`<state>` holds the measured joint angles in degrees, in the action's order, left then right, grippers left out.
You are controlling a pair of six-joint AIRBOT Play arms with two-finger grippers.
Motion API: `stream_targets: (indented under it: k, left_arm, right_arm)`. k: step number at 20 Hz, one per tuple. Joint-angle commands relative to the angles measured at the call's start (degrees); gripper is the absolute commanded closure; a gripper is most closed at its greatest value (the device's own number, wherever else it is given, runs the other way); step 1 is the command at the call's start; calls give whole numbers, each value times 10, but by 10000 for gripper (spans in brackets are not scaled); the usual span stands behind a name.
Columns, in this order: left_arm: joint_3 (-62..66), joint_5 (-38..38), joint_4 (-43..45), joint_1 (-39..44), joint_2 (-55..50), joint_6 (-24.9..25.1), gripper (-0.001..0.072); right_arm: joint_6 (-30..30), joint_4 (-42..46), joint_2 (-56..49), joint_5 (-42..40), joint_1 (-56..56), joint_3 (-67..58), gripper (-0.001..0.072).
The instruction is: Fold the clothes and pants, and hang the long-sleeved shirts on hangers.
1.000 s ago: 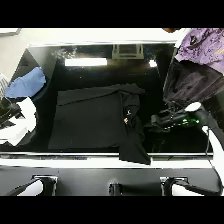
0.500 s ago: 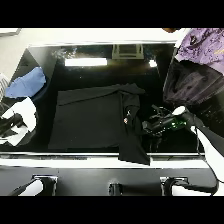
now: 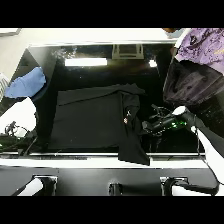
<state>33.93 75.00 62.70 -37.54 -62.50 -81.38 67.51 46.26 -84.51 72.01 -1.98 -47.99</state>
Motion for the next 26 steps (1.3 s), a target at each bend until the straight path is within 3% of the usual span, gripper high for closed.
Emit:
stream_targets:
  k: [1, 9, 11, 12, 13, 19, 26]
  left_arm:
    - [-40, -38, -19, 3, -7, 20, 178]
    - [-40, -74, -34, 54, -37, 19, 190]
    - [-40, -81, -34, 74, -46, 19, 345]
    - [-39, -88, -36, 81, -46, 17, 495]
    - [-37, -91, -44, 83, -46, 18, 696]
    - [95, -97, -107, 83, -30, -1, 693]
    - [521, -109, -105, 83, 23, -11, 693]
  right_arm:
    - [3, 0, 2, 4, 0, 0, 684]
    - [7, 0, 14, 7, 0, 0, 684]
    - [7, 0, 26, -2, 0, 0, 684]
    - [9, 0, 33, -6, 0, 0, 684]
    - [9, -2, 40, -8, 0, 0, 684]
    - [7, -31, 94, -63, 0, -81, 685]
    - [65, 16, 99, -57, 0, -524, 685]
